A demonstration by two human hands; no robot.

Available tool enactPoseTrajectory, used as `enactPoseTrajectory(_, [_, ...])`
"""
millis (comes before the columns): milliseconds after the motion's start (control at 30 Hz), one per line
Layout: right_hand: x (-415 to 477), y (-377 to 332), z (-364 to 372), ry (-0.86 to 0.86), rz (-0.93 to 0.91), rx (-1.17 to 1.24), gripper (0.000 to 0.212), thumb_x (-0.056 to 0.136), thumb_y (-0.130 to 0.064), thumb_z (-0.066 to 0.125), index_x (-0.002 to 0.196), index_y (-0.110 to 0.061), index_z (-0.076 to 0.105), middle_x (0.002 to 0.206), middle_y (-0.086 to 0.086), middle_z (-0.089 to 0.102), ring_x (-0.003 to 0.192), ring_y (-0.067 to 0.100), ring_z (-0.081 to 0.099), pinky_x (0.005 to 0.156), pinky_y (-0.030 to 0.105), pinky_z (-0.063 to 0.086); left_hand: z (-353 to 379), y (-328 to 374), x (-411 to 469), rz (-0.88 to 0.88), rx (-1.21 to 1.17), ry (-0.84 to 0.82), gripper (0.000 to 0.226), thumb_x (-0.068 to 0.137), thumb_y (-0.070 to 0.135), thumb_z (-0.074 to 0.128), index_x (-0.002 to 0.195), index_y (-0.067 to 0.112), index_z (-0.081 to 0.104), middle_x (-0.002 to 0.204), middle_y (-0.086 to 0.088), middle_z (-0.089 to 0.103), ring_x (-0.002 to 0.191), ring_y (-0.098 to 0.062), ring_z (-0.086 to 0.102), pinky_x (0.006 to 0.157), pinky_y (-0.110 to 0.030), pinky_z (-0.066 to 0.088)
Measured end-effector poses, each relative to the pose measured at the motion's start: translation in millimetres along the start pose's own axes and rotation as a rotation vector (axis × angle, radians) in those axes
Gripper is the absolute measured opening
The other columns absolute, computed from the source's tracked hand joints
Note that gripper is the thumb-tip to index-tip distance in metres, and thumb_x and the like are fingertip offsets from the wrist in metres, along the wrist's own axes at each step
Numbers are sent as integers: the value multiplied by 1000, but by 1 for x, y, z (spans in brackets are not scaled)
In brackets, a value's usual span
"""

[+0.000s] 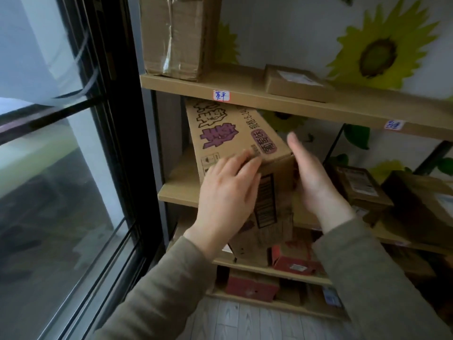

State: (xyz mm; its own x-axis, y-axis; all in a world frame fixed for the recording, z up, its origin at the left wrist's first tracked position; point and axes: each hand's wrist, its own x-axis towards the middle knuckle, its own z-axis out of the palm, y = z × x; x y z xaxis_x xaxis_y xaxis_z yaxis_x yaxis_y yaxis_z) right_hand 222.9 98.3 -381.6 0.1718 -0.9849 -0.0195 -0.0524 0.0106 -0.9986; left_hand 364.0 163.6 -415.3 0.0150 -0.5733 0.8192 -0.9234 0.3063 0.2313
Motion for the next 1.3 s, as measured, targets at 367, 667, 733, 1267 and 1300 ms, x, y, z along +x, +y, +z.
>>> enactPoseTrajectory(367, [-14,-10,20,-83,66,67,29,90,-41,48,94,-24,71,97,4,73,93,19,63,87,34,43,-40,-15,7,-675,-491,-76,67,82,44,63,138,16,41,98,27,50,99,11,55,83,-9,48])
enactPoseTrajectory(667, [-34,32,12,-28,278,513,25,92,-21,39,94,-5,57,94,16,61,87,28,59,83,40,47,-52,8,4,-343,-124,-170,79,77,64,55,139,17,40,138,-3,49,123,-18,50,88,-21,38])
enactPoseTrajectory(733, [-35,30,4,-6,280,512,25,93,-19,36,86,-6,56,86,14,60,80,26,58,72,40,47,-45,13,1,-331,-153,-212,78,79,59,57,141,16,37,146,-11,40,133,-25,41,101,-31,38])
enactPoseTrajectory(1267, [-47,65,-35,208,327,368,76,76,-4,71,141,-17,34,122,-7,49,120,16,46,86,16,36,5,45,-23,-49,-198,-425,74,87,37,59,147,11,24,152,-21,25,141,-37,21,112,-47,21])
enactPoseTrajectory(1300, [-52,65,-31,214,334,380,73,77,-1,69,140,-16,35,115,-9,51,109,8,49,79,7,39,8,47,-24,-44,-200,-438,73,88,37,58,147,11,24,152,-20,25,142,-37,20,112,-47,20])
